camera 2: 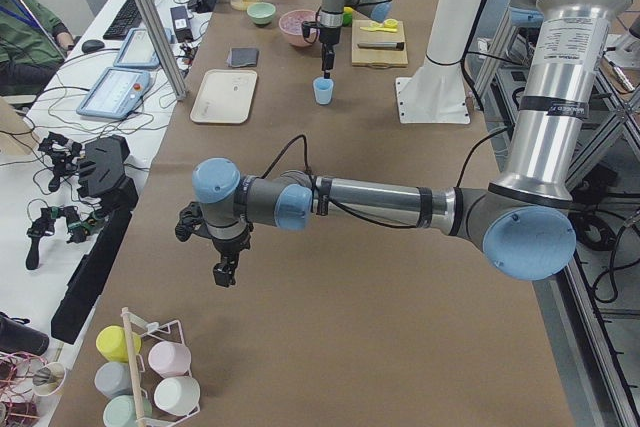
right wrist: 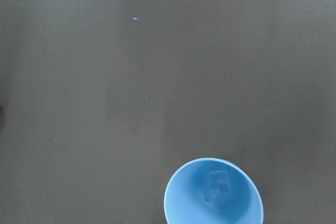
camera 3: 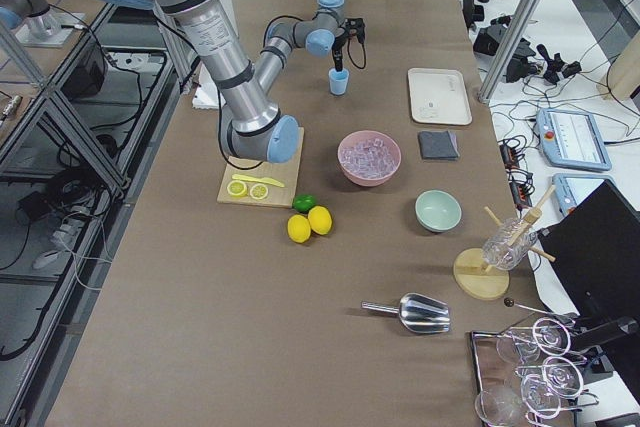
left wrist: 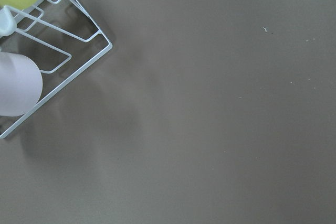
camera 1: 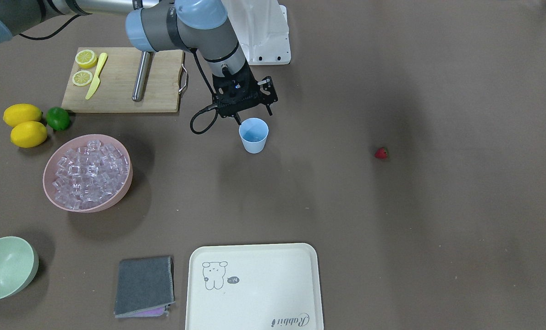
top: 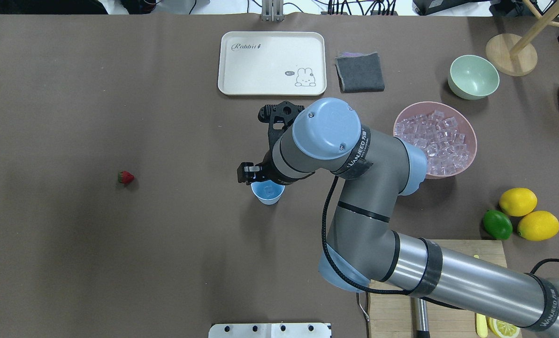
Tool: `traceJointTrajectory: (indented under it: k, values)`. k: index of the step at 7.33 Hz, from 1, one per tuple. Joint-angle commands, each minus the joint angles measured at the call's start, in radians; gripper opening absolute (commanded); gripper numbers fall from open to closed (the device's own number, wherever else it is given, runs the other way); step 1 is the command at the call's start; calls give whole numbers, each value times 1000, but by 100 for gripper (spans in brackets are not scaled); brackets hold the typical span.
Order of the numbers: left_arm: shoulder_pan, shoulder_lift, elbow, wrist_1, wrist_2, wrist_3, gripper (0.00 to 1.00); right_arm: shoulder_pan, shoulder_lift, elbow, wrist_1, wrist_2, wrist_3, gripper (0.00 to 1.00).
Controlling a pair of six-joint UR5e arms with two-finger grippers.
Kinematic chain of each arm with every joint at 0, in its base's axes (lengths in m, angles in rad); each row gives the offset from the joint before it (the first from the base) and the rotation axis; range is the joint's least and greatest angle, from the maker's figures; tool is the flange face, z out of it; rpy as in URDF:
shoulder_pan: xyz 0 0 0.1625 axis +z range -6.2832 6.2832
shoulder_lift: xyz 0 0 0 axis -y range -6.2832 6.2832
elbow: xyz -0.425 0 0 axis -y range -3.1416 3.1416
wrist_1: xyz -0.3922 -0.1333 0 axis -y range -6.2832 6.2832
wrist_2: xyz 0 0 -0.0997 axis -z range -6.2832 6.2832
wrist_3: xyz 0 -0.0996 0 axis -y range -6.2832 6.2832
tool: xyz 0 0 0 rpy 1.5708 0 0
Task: Put ice and strawberries in cup
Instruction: 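Move the right gripper back over the pink bowl of ice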
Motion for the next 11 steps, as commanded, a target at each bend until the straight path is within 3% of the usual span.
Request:
traceJointTrajectory:
  k: [1, 2, 4, 7, 9, 11]
  values:
    - [0, -3, -1, 0, 0, -1, 98, 97, -6, 96, -170, 11, -10, 98]
    - [0, -3, -2, 0, 0, -3, 98, 166, -33, 157, -255, 52, -34, 98]
    - [0, -1, -7, 0, 0, -1, 98, 267, -179, 238, -258, 119, -100, 98]
    - [0, 3, -9, 0, 0, 0, 98, 315, -279, 265, -224, 170, -271, 98]
    - [0, 2, -7, 0, 0, 0, 98, 349, -348, 230, -109, 211, -313, 98]
    - [0, 0, -7, 0, 0, 0, 98, 412, -374, 128, -52, 239, -485, 98]
